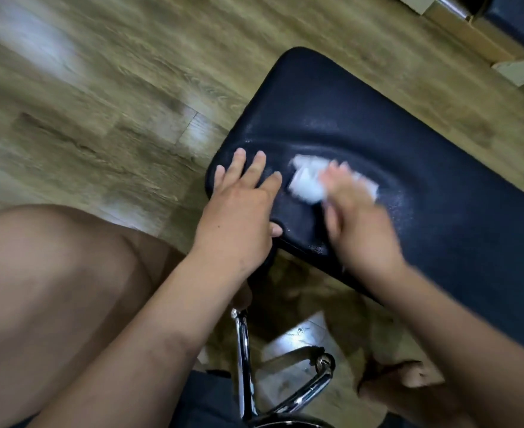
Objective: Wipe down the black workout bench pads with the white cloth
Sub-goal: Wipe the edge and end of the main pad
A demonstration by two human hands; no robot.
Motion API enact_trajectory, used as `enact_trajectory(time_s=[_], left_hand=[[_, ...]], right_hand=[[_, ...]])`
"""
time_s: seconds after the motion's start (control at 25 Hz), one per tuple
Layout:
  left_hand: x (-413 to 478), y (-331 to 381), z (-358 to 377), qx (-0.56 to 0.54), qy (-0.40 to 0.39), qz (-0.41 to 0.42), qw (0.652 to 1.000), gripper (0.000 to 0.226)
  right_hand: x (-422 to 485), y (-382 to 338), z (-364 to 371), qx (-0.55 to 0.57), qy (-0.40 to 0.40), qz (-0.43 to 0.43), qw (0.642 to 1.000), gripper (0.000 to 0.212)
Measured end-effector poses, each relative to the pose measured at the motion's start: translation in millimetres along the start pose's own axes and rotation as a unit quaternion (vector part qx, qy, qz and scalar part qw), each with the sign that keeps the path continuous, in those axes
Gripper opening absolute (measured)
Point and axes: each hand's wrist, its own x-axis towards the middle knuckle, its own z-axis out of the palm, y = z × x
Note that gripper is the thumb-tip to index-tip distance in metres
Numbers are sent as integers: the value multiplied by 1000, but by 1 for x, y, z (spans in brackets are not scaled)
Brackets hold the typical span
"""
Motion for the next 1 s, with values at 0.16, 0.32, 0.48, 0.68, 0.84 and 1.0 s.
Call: enact_trajectory(time_s=[0.16,0.32,0.48,0.68,0.84,1.0], left_hand=[[-3,1,0,8,-4,10,1000,77],[-6,-6,-15,-39,-23,24,999,76],[-26,-15,-22,-66,118,41,990,61],[-22,-21,-15,-73,181,29,980,64],[-34,-18,-14,-80,237,-14,968,58],[-37,-18,-13,-52,263,-30,963,41]], right_hand=[[139,32,-21,-5,35,95,995,39],[152,2,-12,45,72,162,983,35],[23,-71,18,144,-28,3,989,48],[-16,-75,30,41,-35,-147,988,51],[4,-65,23,56,-51,-148,986,52],[97,-68,20,16,52,-67,996,37]])
